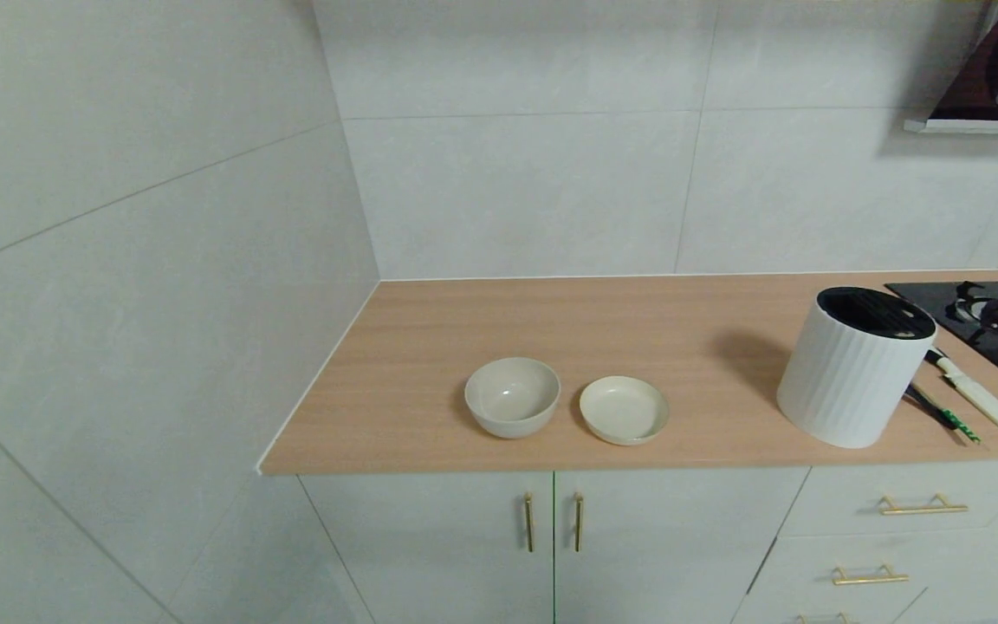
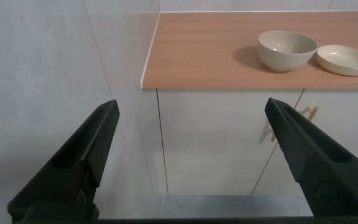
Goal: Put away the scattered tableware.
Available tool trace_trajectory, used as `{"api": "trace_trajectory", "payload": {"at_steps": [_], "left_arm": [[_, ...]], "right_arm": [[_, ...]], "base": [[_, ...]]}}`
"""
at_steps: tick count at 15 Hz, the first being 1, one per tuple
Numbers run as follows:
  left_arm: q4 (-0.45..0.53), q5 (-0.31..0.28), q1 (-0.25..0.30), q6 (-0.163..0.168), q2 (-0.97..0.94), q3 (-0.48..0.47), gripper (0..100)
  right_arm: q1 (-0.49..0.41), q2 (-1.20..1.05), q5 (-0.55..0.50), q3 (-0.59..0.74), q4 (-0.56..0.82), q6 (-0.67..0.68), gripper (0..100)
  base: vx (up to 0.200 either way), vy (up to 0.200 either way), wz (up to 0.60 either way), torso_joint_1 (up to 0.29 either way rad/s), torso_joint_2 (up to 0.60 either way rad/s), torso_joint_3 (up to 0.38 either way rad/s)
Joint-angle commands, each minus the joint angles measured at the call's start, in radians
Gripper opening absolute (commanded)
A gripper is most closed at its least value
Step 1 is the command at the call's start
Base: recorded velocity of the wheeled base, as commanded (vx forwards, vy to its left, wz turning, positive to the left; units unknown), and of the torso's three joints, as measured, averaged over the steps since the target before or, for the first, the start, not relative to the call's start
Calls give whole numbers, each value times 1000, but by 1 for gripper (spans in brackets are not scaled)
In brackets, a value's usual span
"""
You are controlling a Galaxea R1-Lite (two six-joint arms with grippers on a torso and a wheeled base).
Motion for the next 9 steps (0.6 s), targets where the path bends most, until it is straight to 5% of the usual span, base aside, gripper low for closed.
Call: {"api": "trace_trajectory", "payload": {"at_steps": [1,9], "left_arm": [[0,0,0,0,0,0,100],[0,0,0,0,0,0,100]], "right_arm": [[0,1,0,0,0,1,100],[0,1,0,0,0,1,100]], "base": [[0,0,0,0,0,0],[0,0,0,0,0,0]]}}
